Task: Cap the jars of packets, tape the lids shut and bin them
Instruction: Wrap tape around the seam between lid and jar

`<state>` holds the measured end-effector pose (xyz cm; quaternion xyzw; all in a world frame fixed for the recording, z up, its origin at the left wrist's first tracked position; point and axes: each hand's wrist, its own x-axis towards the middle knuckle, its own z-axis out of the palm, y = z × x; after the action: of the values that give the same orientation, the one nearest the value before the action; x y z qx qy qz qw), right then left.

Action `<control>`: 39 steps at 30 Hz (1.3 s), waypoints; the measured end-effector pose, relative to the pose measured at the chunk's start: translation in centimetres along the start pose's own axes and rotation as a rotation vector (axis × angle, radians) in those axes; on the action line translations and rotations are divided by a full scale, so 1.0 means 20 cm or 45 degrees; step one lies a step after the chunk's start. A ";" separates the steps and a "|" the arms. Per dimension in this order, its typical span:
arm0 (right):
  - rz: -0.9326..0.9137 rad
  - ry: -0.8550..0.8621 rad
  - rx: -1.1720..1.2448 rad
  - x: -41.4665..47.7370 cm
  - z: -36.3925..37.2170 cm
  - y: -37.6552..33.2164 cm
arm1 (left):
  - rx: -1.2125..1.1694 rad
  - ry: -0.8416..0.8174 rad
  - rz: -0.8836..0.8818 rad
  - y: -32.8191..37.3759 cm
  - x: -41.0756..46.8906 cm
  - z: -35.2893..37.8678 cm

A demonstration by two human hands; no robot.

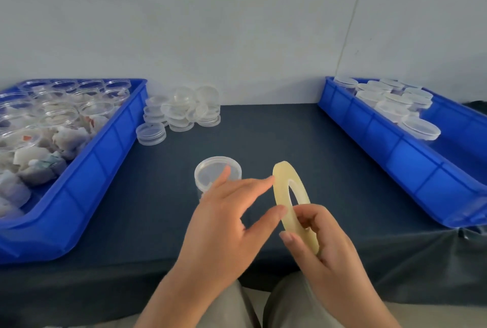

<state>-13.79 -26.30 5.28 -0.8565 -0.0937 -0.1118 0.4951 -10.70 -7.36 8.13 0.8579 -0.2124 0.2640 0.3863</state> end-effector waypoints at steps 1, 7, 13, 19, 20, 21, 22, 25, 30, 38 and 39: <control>-0.008 0.024 0.011 -0.01 0.00 -0.01 | -0.029 0.026 -0.019 0.01 -0.02 0.01; -0.075 0.057 -0.008 -0.05 0.02 -0.03 | -0.290 0.106 -0.252 0.07 -0.10 0.00; -0.152 0.057 -0.033 -0.09 0.06 -0.03 | -0.472 0.022 -0.458 0.05 -0.08 -0.04; -0.108 0.010 0.148 -0.09 0.12 -0.05 | 0.032 0.139 -0.084 0.05 -0.13 0.00; -0.083 -0.027 0.161 -0.08 0.13 -0.06 | 0.082 0.126 -0.049 0.05 -0.13 0.00; -0.065 -0.065 0.152 -0.08 0.12 -0.06 | 0.126 0.121 -0.025 0.05 -0.14 0.00; -0.054 -0.111 0.135 -0.07 0.12 -0.06 | 0.161 0.125 -0.006 0.05 -0.14 0.00; -0.029 -0.271 0.142 -0.06 0.12 -0.06 | 0.260 0.167 0.050 0.03 -0.14 0.01; 0.122 -0.306 0.257 0.01 0.11 -0.07 | 0.239 0.206 0.014 -0.03 -0.12 -0.02; -0.166 -0.140 -0.237 0.14 0.09 -0.11 | -0.056 0.447 -0.103 -0.11 -0.11 0.05; -0.185 -0.137 -0.264 0.15 0.09 -0.11 | -0.087 0.497 -0.143 -0.14 -0.12 0.06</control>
<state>-11.30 -23.53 7.07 -0.8988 -0.1698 -0.1105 0.3888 -10.66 -6.31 4.39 0.7873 -0.0943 0.3960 0.4632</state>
